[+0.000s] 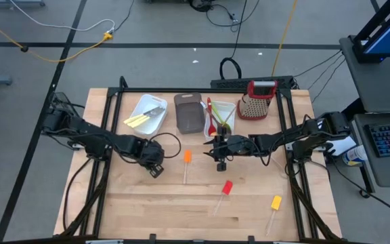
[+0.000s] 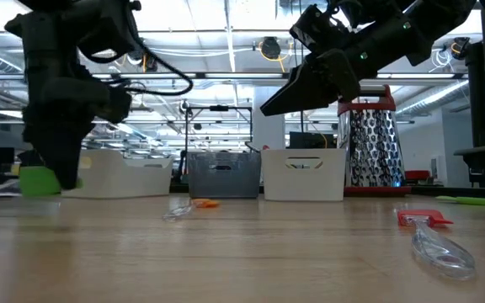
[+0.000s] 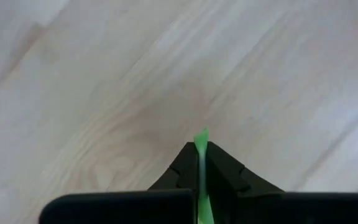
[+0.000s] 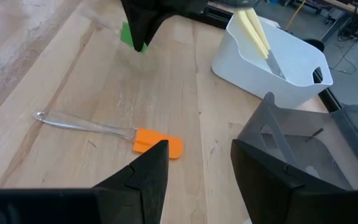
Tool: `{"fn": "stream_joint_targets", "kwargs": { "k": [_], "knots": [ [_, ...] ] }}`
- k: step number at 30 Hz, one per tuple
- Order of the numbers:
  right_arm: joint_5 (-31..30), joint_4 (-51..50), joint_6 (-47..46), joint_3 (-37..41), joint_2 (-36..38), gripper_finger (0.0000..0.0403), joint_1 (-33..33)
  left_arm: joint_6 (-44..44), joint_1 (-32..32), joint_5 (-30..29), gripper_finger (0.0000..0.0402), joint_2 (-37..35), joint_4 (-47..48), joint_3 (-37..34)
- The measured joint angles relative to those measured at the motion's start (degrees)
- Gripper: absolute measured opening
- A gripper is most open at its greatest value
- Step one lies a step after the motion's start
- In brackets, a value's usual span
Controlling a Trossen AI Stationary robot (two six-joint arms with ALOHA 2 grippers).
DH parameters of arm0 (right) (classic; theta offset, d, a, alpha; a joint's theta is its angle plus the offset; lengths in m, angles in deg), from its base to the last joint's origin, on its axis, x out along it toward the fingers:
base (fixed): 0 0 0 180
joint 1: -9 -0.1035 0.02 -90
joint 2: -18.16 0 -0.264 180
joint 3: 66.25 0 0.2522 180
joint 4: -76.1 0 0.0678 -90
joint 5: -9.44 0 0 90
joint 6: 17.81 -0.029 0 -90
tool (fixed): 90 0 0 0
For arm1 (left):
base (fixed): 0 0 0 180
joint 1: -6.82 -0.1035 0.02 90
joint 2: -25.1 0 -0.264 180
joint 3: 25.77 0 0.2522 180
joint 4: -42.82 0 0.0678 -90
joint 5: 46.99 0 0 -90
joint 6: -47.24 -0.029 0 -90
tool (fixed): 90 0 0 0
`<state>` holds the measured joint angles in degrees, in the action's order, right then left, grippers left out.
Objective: Pick & Place Kitchen Items
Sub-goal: Put the left green spatula into the black bin
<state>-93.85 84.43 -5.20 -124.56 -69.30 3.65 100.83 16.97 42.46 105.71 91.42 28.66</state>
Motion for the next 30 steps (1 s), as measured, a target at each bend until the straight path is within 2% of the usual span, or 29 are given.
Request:
{"fn": "stream_joint_targets", "kwargs": {
  "k": [13,20,26,30],
  "knots": [
    [0.4,0.4,-7.8,0.0,0.0,0.0166,0.0,-10.9,-3.6,-2.1,0.0011,-3.9,-11.0,0.1],
    [7.7,0.9,-12.3,0.0,0.0,0.0166,-0.3,-20.4,-6.8,-2.1,0.0005,-4.3,-17.1,0.1],
    [7.3,1.5,-12.6,0.0,0.0,0.0166,-2.0,-30.9,-10.3,-2.1,0.0009,-4.3,-22.8,0.1],
    [7.3,2.4,-12.6,0.0,0.0,0.0166,-2.8,-37.3,-12.7,-1.3,0.0007,-4.3,-22.9,2.6]
  ]
}}
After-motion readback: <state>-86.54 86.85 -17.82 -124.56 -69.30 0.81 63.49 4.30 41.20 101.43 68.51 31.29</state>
